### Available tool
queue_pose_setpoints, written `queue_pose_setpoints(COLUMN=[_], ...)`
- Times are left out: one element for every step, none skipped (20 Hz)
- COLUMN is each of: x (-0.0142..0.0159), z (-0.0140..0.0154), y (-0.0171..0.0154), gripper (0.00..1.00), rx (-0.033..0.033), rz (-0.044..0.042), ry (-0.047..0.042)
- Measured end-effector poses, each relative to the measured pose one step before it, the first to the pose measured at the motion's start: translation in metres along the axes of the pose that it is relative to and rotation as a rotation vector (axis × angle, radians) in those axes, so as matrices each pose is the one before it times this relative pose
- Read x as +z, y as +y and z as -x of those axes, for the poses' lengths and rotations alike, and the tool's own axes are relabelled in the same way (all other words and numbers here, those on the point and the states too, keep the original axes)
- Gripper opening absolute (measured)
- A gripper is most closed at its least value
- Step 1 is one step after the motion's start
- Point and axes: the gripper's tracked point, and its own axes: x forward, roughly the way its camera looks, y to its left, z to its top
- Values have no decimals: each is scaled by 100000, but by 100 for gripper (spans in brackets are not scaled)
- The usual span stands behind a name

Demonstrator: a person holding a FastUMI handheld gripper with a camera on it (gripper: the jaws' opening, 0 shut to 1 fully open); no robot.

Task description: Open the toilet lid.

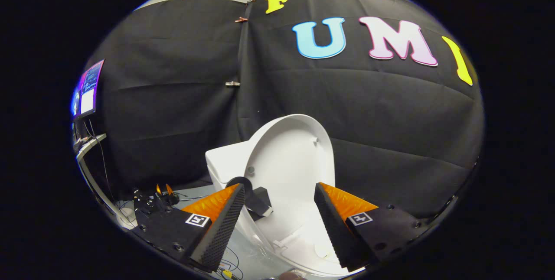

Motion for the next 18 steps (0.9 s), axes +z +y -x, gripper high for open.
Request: queue_pose_setpoints(x=[210, 58, -33, -50, 164, 261, 356, 202, 174, 271, 619, 834, 1020, 469, 282, -152, -67, -330], z=[720, 717, 916, 1160, 1164, 1035, 1009, 811, 753, 910, 740, 881, 686, 600, 462, 714, 683, 898], y=[-576, -670, -704, -789, -1084, -1660, -1876, -1870, -1959, -2091, -2009, -1746, -1844, -1824, -1712, -1609, -1626, -1298], gripper=[100, 100, 99, 99, 100, 100, 100, 100, 99, 99, 99, 99, 99, 99, 99, 99, 99, 99], rx=[-529, -482, 323, 166, -1141, -2727, -3492, -3748, -4045, -4650, -3749, -3602, -3509, -3188, -3150, -3655, -3077, -2700], rz=[-1706, -857, -1773, -2736, -1508, -510, -579, -1355, -1029, -906, -1504, -1859, -1912, -448, 1549, 2637, 2546, 2203], ry=[-890, -912, -306, -703, -1281, -1862, -1753, -1434, -1183, -1496, -2521, -3370, -4265, -2822, -1798, -1080, -353, 429])
